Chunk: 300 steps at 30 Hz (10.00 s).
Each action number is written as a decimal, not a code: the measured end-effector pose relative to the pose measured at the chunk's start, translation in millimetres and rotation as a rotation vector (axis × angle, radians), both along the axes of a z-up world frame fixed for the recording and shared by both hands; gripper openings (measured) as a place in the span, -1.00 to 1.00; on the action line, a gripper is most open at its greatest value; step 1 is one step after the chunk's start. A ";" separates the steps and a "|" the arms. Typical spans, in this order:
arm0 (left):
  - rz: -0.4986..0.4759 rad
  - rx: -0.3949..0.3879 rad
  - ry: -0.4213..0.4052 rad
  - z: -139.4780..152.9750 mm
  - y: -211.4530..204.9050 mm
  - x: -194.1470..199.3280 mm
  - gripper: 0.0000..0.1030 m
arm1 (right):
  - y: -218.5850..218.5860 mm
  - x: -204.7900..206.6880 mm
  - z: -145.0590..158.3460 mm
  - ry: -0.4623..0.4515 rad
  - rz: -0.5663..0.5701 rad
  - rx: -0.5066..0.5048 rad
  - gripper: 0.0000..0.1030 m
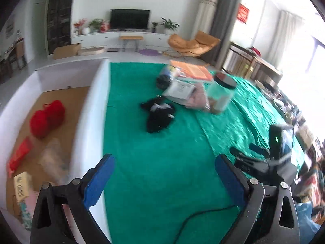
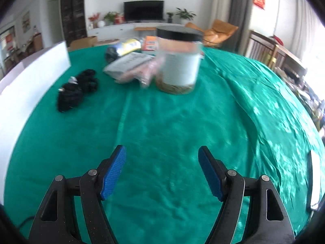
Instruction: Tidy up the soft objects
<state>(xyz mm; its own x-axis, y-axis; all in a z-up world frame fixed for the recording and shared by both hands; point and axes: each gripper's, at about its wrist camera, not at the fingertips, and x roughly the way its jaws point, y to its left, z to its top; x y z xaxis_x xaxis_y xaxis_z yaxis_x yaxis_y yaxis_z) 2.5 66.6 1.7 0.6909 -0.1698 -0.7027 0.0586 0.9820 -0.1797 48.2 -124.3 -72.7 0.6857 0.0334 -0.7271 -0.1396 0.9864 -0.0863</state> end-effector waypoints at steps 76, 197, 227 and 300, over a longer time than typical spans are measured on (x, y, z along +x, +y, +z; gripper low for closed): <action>-0.023 0.182 0.128 -111.0 -34.7 64.3 1.00 | -46.8 12.4 -8.1 0.090 -0.175 0.061 0.71; 0.121 0.175 0.138 -110.9 -10.4 84.2 1.00 | -36.6 62.7 14.3 0.067 -0.042 0.509 0.69; 0.124 0.175 0.138 -111.0 -10.8 84.2 1.00 | -63.3 -27.3 -5.2 0.340 -0.009 0.513 -0.67; 0.124 0.174 0.137 -110.9 -10.7 84.6 1.00 | -81.0 42.2 -11.8 0.092 -0.177 0.060 0.72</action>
<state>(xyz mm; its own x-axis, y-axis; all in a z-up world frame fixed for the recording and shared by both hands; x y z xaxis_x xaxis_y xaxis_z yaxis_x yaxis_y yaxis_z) 87.2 55.9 -109.2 0.5951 0.0417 -0.8026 -0.0771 0.9970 -0.0054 90.4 -205.3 -84.5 0.6159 -0.0365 -0.7870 0.0322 0.9993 -0.0212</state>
